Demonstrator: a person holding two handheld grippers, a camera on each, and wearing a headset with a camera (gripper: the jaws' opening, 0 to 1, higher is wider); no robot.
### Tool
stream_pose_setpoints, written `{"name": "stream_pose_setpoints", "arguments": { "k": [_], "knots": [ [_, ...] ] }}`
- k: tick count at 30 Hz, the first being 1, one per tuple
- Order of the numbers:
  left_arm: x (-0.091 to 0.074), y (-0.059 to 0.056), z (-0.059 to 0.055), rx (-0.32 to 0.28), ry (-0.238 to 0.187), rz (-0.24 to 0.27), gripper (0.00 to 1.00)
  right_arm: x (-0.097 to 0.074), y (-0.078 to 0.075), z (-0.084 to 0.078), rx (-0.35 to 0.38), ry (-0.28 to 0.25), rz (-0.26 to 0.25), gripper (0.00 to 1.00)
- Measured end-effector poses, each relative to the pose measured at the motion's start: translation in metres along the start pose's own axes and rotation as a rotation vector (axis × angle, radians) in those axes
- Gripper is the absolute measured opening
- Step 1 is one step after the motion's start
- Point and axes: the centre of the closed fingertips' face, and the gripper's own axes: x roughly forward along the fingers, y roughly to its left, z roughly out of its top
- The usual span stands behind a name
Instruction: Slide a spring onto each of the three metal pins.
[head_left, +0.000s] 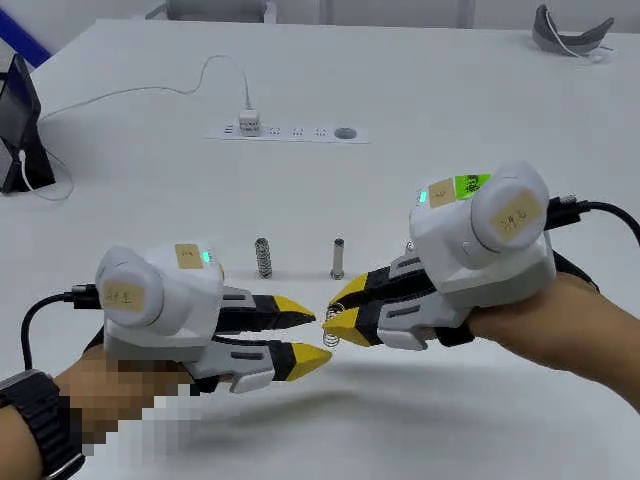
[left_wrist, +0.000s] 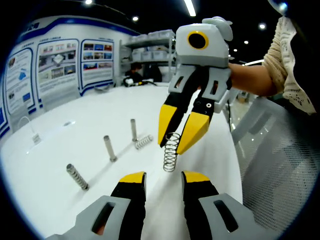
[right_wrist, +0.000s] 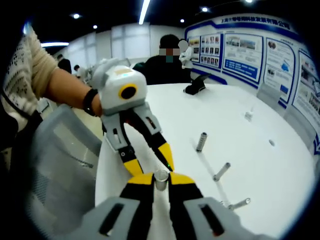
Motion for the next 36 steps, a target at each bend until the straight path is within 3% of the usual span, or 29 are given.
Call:
{"name": "stream_pose_setpoints", "arguments": {
  "k": [18,26,36],
  "knots": [
    [-0.033,0.012,-0.003,-0.088,-0.053,0.134,0.49,-0.006,-0.008,0.0,0.006,-0.006,-0.018,0.12],
    [-0.043,0.016,-0.007,-0.123,-0.074,0.173,0.52,-0.01,-0.015,-0.002,0.013,-0.002,-0.034,0.12],
    [-0.047,0.021,-0.008,-0.143,-0.089,0.194,0.53,-0.019,-0.035,0.003,0.019,-0.004,-0.074,0.12]
  ]
}}
